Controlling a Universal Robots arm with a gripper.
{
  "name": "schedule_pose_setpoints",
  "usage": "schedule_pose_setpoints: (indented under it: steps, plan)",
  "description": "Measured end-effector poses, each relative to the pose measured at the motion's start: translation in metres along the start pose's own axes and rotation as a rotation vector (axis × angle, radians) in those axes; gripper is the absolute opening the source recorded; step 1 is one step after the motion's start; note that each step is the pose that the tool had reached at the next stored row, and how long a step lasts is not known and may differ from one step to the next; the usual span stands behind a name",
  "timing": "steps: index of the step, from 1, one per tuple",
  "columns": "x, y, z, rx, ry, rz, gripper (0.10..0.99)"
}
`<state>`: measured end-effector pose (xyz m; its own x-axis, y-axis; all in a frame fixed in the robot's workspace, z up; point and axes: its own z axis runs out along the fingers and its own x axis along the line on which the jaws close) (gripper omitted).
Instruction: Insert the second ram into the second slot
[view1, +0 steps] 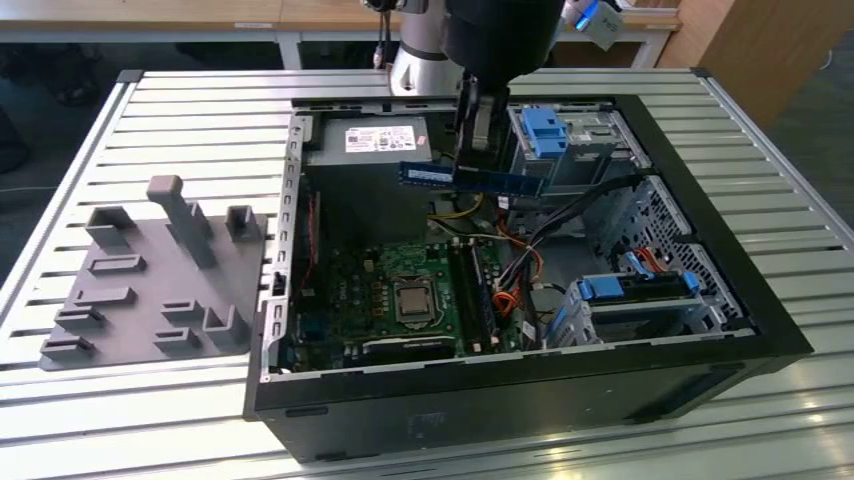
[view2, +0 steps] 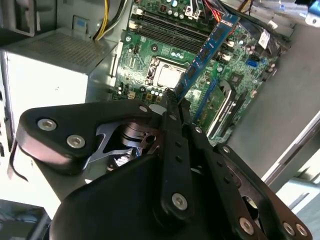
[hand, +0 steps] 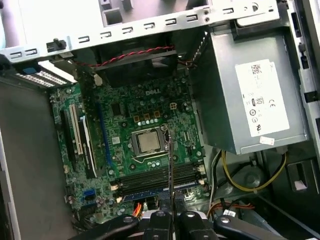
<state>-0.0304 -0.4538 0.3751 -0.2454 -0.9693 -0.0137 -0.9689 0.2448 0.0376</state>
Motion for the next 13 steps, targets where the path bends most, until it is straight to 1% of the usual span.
schedule_pose_setpoints:
  steps: [13]
  plan:
    - [0.0001, -0.0004, 0.0103, 0.003, -0.0067, 0.226, 0.137]
